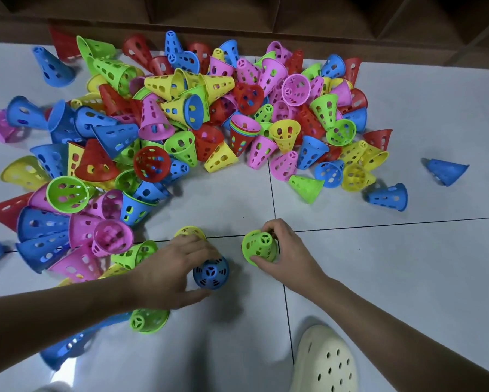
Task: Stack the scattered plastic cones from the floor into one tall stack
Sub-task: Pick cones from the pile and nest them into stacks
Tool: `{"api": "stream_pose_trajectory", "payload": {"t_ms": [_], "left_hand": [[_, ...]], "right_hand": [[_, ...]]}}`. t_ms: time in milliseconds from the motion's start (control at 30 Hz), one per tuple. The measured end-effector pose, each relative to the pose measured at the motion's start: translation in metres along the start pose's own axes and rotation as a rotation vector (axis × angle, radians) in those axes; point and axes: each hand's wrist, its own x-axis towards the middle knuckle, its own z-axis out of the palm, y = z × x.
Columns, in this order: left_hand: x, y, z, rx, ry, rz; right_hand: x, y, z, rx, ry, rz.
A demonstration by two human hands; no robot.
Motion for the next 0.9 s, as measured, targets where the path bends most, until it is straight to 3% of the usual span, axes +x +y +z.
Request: {"api": "stream_pose_trajectory", "payload": {"t_ms": [133, 333, 467, 667, 900], "left_hand": [[-0.003, -0.014, -0.016, -0.002, 0.065, -0.057], [-0.003, -0.041, -0.009, 0.112, 0.020, -0.386], [-0.002, -0.042, -0.012, 0.135, -0.038, -0.385], [0.010, -0.025, -0.030, 0.035, 0.036, -0.499], [0.004, 0.000, -0.051, -0.074, 0.082, -0.376]], "right_hand": [[0.003, 0.007, 0.001, -0.058, -0.028, 0.002], [0.005, 0.015, 0.006, -0.115, -0.054, -0.035], [0.004, 0.013, 0.007, -0.104, -0.040, -0.042], [0.002, 0.012, 0.006, -0.078, -0.048, -0.012], [0.002, 0.010, 0.003, -0.059, -0.030, -0.044]]}}
